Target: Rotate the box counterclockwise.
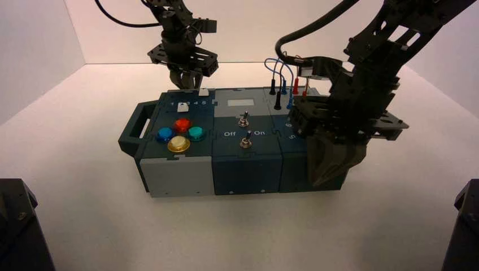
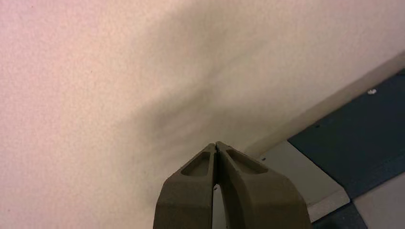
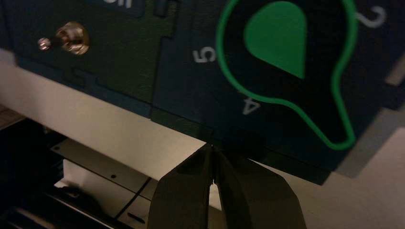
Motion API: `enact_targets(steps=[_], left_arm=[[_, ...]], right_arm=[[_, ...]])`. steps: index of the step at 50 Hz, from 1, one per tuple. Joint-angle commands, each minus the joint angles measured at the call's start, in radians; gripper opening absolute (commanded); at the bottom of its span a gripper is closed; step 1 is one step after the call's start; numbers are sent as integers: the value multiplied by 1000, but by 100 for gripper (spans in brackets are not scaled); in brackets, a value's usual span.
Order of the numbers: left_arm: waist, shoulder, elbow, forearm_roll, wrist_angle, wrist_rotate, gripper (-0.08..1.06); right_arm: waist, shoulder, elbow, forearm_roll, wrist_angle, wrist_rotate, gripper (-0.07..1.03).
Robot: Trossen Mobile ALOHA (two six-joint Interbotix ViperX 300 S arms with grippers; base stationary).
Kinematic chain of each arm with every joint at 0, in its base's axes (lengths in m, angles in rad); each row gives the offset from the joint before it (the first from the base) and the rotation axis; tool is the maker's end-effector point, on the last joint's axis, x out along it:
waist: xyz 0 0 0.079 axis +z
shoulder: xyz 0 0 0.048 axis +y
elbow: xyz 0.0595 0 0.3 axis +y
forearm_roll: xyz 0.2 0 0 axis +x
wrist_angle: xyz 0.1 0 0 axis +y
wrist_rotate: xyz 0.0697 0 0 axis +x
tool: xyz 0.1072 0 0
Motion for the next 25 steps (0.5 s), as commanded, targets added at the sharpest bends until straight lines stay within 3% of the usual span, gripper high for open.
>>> enact_targets(steps=[1,12,25], left_arm=[[-11,-35,2,-3,32,11,-3],[-12,-41,5,-8,75,20,-3],[-41,-81,44,-18,81,20,-3]], right_arm=[[-75,-9,-40,-38,8,-2,-2],[-146,6,-120,-104,54,-2,-2],[-160,91,-239,-172,100,2,-2]])
